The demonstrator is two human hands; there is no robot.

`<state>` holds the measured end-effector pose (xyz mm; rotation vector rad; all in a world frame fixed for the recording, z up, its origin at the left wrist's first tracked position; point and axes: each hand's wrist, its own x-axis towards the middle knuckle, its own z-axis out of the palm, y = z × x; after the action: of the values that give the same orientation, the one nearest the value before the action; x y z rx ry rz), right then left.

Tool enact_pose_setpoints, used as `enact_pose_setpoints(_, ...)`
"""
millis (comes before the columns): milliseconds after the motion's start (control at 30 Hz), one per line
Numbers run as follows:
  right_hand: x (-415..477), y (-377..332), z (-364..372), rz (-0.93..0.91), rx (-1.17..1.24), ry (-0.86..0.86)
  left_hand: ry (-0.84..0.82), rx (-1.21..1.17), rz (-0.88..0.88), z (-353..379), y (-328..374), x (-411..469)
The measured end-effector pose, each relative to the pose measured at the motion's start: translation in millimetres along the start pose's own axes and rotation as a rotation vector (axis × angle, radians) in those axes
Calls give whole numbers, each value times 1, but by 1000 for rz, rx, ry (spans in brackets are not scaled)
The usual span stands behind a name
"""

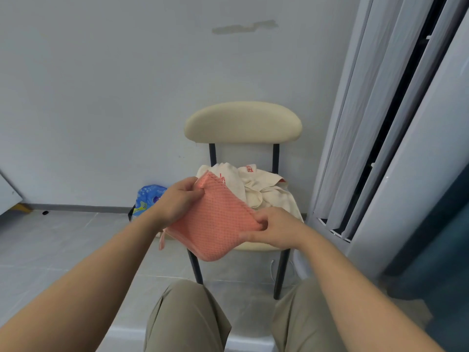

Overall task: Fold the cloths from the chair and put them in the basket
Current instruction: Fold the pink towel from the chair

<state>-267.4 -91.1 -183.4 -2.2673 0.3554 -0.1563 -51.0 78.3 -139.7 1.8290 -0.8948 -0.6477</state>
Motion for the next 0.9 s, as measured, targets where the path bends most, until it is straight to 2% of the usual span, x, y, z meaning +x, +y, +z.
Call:
enact_pose_setpoints(100,-8,-19,2,-63,0,-178,-5,35,-42,-14,-14,5)
enact_pose_setpoints(200,-8,-31,6,-118,94,-224,-55,43,-104,-14,-28,4)
enact_pose_setpoints(267,-5,-32,6,-86,167,-175,-52,52,-127,-10,-33,4)
enact_pose_setpoints(400,6,-17,14,121,157,76,10,36,-163,-2,-39,2)
enact_pose_setpoints(533,16,-8,30,228,610,325,114,9,-185,13,-43,3)
enact_pose_setpoints(633,20,-4,46,333,1077,467,188,-22,-197,25,-39,3)
enact_pose_setpoints(733,23,3,65,441,1342,405,205,-41,-194,42,-32,-1)
enact_pose_setpoints(833,23,7,76,612,1287,315,224,-103,-238,57,-34,-3)
enact_pose_setpoints(900,23,7,75,661,1190,363,261,-98,-269,64,-38,-2)
